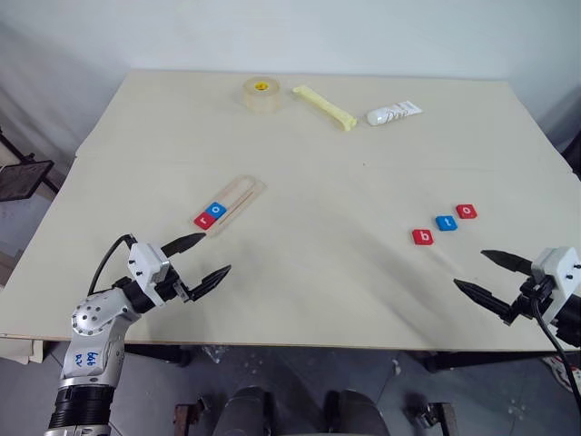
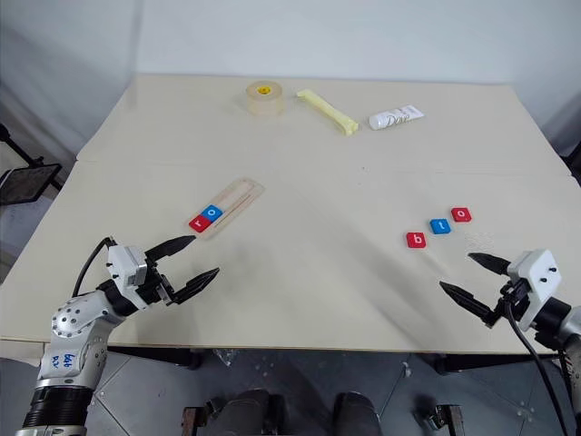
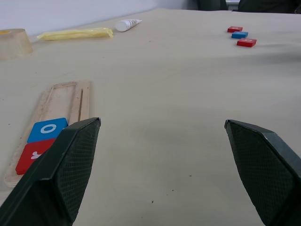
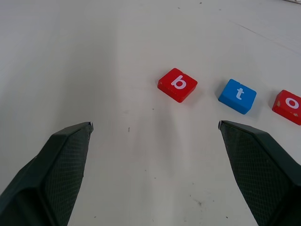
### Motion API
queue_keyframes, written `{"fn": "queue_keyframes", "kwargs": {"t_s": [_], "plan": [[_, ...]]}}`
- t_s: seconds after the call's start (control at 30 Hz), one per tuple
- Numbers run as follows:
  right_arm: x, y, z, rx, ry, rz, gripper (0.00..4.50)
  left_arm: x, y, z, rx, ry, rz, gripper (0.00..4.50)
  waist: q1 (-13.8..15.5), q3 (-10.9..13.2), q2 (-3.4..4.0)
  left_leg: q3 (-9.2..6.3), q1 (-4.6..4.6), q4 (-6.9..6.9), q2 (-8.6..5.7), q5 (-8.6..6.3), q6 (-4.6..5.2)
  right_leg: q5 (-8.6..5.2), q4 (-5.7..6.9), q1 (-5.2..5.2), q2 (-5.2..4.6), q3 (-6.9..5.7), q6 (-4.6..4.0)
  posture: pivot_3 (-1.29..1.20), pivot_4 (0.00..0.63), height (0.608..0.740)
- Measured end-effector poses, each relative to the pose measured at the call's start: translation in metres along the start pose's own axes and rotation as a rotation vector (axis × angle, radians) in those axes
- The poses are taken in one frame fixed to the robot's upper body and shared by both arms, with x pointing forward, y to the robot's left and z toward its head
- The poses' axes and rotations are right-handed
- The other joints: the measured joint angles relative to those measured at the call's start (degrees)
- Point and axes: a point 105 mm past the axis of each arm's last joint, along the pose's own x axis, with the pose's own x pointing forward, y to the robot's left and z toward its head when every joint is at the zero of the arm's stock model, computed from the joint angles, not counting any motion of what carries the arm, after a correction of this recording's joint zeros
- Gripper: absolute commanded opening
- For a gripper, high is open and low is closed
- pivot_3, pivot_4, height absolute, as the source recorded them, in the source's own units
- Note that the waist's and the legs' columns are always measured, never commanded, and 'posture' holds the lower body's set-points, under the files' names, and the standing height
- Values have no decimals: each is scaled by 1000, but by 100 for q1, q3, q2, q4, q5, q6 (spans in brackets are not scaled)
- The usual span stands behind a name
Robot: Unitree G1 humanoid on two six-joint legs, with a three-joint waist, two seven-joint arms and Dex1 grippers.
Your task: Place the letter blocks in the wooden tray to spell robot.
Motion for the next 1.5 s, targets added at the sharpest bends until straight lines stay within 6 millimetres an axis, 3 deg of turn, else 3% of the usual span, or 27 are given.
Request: {"fn": "queue_keyframes", "kwargs": {"t_s": [0.33, 0.63, 0.8, 1.03, 1.5], "plan": [[3, -2, 6, -14, -18, -5, 4483, 0, 4, 10, 7, -27, 51, 4500, -6, 0, 0, -1, 0, 0, 1, 0, 0, 0, -3, 1, -8, 1, 0, 0, 150, 740], [16, -3, 19, -37, -56, 18, 4483, -37, 17, 6, -19, 111, 139, 4500, -30, 3, 0, 0, 0, -3, 7, 0, -1, 0, -10, 1, -12, 3, 0, 0, 150, 740], [28, 0, 28, -56, -81, 62, 4483, -43, 28, 7, 4, 181, 151, 4500, 10, 8, -4, -5, -3, -2, 1, 0, 0, 0, -10, 3, -18, 2, 0, 0, 150, 740], [35, 10, 29, -60, -80, 147, 4483, -22, 60, 29, 23, 252, 168, 4500, -8, 10, -3, -11, -4, -9, -8, 0, 0, 0, -1, -2, -2, -6, 0, 0, 150, 740], [41, 14, 30, -56, -81, 165, 4483, 49, 85, 24, -39, 564, 139, 4500, 5, 18, -16, -17, -12, -6, -11, 1, -1, -1, 8, -8, 24, -11, 7, 0, 150, 740]]}}
